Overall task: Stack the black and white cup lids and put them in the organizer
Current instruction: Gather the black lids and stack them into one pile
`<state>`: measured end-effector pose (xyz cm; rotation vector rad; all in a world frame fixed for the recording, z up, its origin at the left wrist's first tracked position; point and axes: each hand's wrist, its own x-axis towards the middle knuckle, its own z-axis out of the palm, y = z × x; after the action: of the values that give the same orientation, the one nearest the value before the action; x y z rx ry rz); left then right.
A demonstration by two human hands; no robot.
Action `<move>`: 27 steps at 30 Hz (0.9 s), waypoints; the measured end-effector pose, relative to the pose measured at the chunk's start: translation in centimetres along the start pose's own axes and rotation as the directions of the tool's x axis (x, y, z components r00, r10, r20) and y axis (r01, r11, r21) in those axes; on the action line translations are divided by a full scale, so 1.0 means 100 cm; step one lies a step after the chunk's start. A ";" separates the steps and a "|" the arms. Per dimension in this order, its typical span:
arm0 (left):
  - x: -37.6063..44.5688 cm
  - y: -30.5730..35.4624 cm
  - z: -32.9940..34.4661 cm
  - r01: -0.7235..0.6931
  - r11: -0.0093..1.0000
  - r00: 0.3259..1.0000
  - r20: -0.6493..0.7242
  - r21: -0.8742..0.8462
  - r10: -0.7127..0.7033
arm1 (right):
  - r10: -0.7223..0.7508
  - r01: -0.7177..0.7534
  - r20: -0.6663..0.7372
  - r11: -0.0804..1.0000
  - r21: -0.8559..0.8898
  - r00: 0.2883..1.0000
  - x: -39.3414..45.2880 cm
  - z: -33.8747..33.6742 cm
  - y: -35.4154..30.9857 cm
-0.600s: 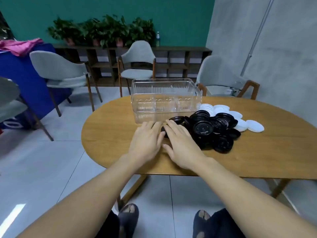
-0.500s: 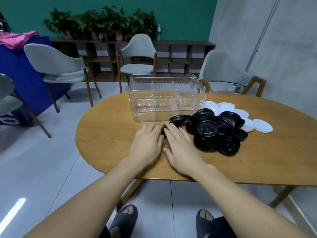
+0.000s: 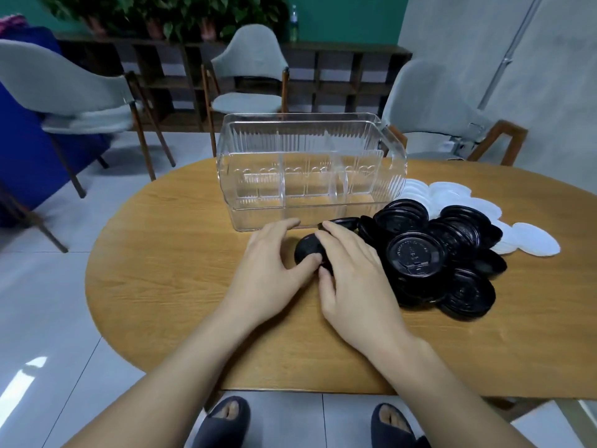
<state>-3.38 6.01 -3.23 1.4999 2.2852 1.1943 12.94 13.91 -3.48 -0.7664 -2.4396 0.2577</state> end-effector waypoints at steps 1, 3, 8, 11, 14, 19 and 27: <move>0.003 -0.001 0.002 0.026 0.999 1.000 0.005 -0.030 -0.026 | 0.025 -0.025 -0.011 0.999 0.021 1.000 0.004 0.001 0.003; 0.005 -0.003 0.007 0.061 0.997 0.998 0.022 -0.056 -0.060 | 0.058 -0.056 -0.034 0.995 0.078 0.998 0.006 0.004 0.008; 0.008 -0.002 0.017 0.090 0.996 0.994 0.070 -0.003 -0.089 | 0.072 -0.065 -0.029 0.977 0.202 0.997 0.001 0.003 0.009; 0.005 0.000 0.018 0.072 0.997 0.995 0.063 0.005 -0.072 | 0.063 -0.054 -0.026 0.967 0.250 0.998 -0.001 0.001 0.011; 0.002 -0.002 0.014 0.061 0.996 0.997 0.049 -0.061 -0.059 | 0.057 -0.051 -0.016 0.966 0.255 0.998 -0.004 0.001 0.014; -0.010 -0.007 -0.004 -0.037 0.998 0.999 -0.042 -0.059 0.034 | 0.064 -0.050 -0.039 0.956 0.289 0.997 0.000 -0.008 0.011; -0.042 -0.026 -0.030 -0.005 0.993 0.999 0.037 0.119 0.000 | 0.057 -0.060 0.018 0.969 0.240 0.998 -0.002 -0.007 0.009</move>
<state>-4.73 0.48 -4.17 1.5513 2.3688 1.0382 13.89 14.55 -3.28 -0.7306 -2.3419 0.5704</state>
